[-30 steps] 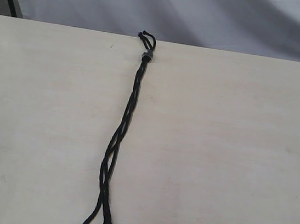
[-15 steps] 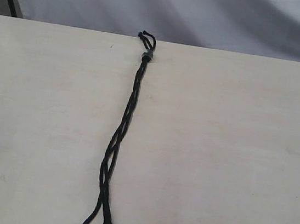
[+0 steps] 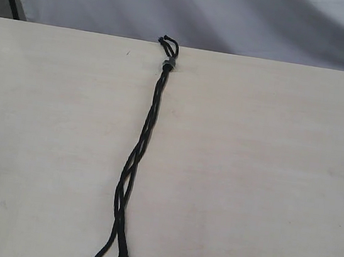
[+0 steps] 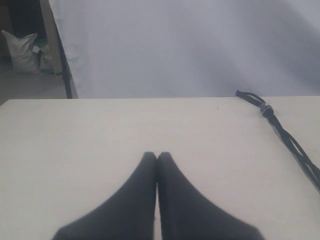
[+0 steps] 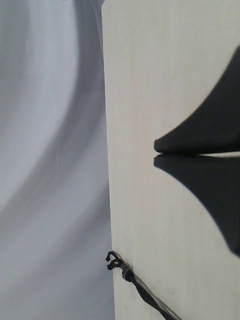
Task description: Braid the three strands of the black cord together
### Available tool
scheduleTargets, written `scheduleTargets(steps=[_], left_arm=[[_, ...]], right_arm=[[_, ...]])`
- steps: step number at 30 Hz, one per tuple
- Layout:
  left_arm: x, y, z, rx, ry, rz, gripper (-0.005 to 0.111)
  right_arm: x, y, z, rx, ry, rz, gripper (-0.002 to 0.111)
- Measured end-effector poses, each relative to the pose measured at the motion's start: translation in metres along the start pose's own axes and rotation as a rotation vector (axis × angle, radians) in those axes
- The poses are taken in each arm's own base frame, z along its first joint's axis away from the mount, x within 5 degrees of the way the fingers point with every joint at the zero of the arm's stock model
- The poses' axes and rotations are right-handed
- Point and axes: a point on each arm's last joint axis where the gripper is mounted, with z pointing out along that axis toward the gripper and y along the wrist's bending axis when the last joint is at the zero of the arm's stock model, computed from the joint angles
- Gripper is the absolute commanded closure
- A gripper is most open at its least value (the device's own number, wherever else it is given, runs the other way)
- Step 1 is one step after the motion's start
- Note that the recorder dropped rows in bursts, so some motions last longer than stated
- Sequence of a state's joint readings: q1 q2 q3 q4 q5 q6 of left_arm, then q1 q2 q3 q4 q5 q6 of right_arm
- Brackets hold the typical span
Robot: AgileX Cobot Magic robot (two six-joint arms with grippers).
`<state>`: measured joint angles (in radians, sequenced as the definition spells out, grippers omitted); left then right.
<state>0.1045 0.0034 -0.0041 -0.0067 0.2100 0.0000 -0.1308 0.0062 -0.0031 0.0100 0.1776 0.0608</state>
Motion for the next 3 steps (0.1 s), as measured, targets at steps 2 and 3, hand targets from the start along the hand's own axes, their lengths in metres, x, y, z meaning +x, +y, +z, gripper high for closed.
scheduleTargets(steps=[2, 3], left_arm=[[0.0, 0.0, 0.0, 0.0, 0.0, 0.0, 0.106], [0.0, 0.0, 0.0, 0.0, 0.0, 0.0, 0.106]], right_arm=[[0.0, 0.0, 0.0, 0.0, 0.0, 0.0, 0.108], [0.0, 0.0, 0.0, 0.0, 0.0, 0.0, 0.108]])
